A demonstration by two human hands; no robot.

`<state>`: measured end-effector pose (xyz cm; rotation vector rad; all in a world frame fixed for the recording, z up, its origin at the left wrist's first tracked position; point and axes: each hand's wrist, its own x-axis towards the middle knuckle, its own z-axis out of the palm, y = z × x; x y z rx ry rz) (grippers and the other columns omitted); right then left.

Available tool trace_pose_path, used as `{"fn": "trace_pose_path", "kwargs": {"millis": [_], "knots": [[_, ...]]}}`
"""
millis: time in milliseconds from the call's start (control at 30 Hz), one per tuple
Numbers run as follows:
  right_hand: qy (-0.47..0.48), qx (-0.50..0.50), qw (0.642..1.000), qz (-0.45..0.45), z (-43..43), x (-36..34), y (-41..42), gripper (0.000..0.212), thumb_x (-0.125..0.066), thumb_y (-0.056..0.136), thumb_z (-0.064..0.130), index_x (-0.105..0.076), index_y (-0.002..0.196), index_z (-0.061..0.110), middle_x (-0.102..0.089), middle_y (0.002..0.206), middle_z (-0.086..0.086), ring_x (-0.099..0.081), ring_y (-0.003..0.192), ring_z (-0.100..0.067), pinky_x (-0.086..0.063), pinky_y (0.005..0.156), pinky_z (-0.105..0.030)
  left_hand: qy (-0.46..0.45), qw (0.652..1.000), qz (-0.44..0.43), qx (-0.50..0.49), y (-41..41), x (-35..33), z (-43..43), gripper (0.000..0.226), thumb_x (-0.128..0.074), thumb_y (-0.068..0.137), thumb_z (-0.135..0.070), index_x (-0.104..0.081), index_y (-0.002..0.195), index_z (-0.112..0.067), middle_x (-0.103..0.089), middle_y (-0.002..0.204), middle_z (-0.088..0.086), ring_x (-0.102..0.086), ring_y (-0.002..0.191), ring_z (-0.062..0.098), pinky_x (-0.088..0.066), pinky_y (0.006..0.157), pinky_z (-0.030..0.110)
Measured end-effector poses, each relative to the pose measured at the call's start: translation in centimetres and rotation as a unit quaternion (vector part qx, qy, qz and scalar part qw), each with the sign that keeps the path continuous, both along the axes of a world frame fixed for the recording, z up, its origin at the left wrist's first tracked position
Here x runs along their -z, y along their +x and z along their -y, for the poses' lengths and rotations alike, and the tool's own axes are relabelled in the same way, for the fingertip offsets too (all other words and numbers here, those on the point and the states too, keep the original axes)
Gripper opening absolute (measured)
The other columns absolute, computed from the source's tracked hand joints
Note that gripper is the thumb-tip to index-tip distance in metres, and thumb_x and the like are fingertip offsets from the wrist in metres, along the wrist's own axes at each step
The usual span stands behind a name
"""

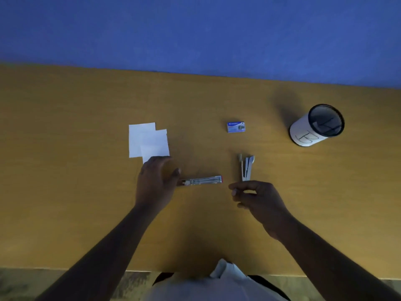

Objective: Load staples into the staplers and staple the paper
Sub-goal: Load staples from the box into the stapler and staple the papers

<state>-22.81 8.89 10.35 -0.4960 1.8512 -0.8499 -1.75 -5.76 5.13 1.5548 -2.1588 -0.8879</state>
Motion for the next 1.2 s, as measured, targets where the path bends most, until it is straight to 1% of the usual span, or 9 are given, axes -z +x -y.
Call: {"fn": "trace_pose_path", "kwargs": {"millis": [67,133,200,300,433,600,767,833,1200], "knots": [[0.003,-0.007,1.0,-0.015,0.7,0.4,0.6,0.017,-0.074,0.087,0.017,-0.08,0.086,0.033,-0.077,0.085,0.008,-0.073,0.075,-0.011,-0.06,0.068,-0.031,0.004,1.0,0.006,0.023,1.0,0.0,-0.8,0.042,-0.076,0.083,-0.034,-0.066,0.118,-0.015,-0.067,0.115,0.002,-0.061,0.106,0.022,-0.055,0.085,0.042],[-0.005,-0.023,0.999,-0.024,1.4,0.5,1.3,0.014,-0.075,0.086,0.019,-0.08,0.086,0.032,-0.076,0.08,0.002,-0.067,0.069,-0.014,-0.055,0.062,-0.029,0.007,0.999,0.009,0.047,1.3,-0.1,-1.3,0.047,-0.076,0.081,-0.041,-0.066,0.119,-0.015,-0.067,0.115,0.001,-0.061,0.105,0.021,-0.055,0.086,0.041],[-0.017,-0.034,0.999,-0.027,2.0,0.7,1.7,0.012,-0.077,0.085,0.02,-0.079,0.085,0.031,-0.074,0.078,-0.003,-0.06,0.063,-0.006,-0.049,0.056,-0.025,0.0,0.997,0.02,0.068,1.2,0.1,-1.5,0.047,-0.077,0.081,-0.04,-0.067,0.119,-0.015,-0.067,0.116,0.002,-0.061,0.109,0.022,-0.052,0.091,0.042],[-0.036,-0.051,0.997,-0.047,2.8,0.9,2.1,0.015,-0.079,0.083,0.018,-0.078,0.082,0.033,-0.074,0.073,0.009,-0.058,0.056,0.005,-0.046,0.051,-0.014,0.005,0.996,0.018,0.089,0.6,0.3,-1.5,0.044,-0.076,0.082,-0.034,-0.067,0.121,-0.015,-0.066,0.118,0.002,-0.061,0.11,0.023,-0.049,0.096,0.045],[-0.041,-0.066,0.995,-0.068,3.7,1.6,2.0,0.012,-0.082,0.079,0.014,-0.079,0.085,0.024,-0.071,0.065,0.014,-0.056,0.051,0.006,-0.043,0.049,-0.012,0.013,0.992,0.039,0.116,-0.1,0.5,-1.4,0.05,-0.08,0.077,-0.037,-0.067,0.123,-0.02,-0.066,0.117,0.0,-0.057,0.115,0.021,-0.045,0.1,0.043],[-0.041,-0.068,0.992,-0.094,4.4,2.3,1.4,0.011,-0.082,0.077,0.012,-0.076,0.081,0.019,-0.074,0.068,0.006,-0.066,0.056,-0.004,-0.056,0.055,-0.02,0.007,0.986,0.074,0.151,-0.6,1.1,-1.3,0.05,-0.082,0.074,-0.036,-0.069,0.121,-0.025,-0.066,0.114,-0.002,-0.056,0.112,0.022,-0.041,0.098,0.039],[-0.042,-0.083,0.99,-0.106,4.5,2.6,1.0,0.018,-0.08,0.076,0.006,-0.076,0.087,0.02,-0.075,0.076,0.001,-0.072,0.067,-0.01,-0.058,0.063,-0.025,-0.001,0.987,0.061,0.149,-0.9,1.6,-1.2,0.032,-0.08,0.078,-0.027,-0.075,0.11,-0.025,-0.066,0.103,-0.004,-0.056,0.104,0.022,-0.04,0.092,0.036],[-0.03,-0.094,0.986,-0.132,4.5,2.7,1.1,0.021,-0.081,0.073,0.004,-0.075,0.082,0.021,-0.074,0.077,0.003,-0.072,0.07,-0.012,-0.058,0.062,-0.026,-0.005,0.986,0.058,0.154,-0.8,1.8,-1.3,0.029,-0.079,0.079,-0.026,-0.077,0.108,-0.023,-0.065,0.101,-0.003,-0.057,0.101,0.023,-0.04,0.09,0.036],[-0.017,-0.114,0.976,-0.184,3.9,4.5,2.2,0.022,-0.082,0.07,0.007,-0.069,0.065,0.024,-0.069,0.069,0.011,-0.062,0.059,0.01,-0.042,0.045,-0.006,-0.002,0.992,0.035,0.122,-0.8,2.3,-1.7,0.028,-0.081,0.077,-0.023,-0.078,0.106,-0.022,-0.066,0.099,0.0,-0.056,0.098,0.023,-0.041,0.089,0.037]]}}
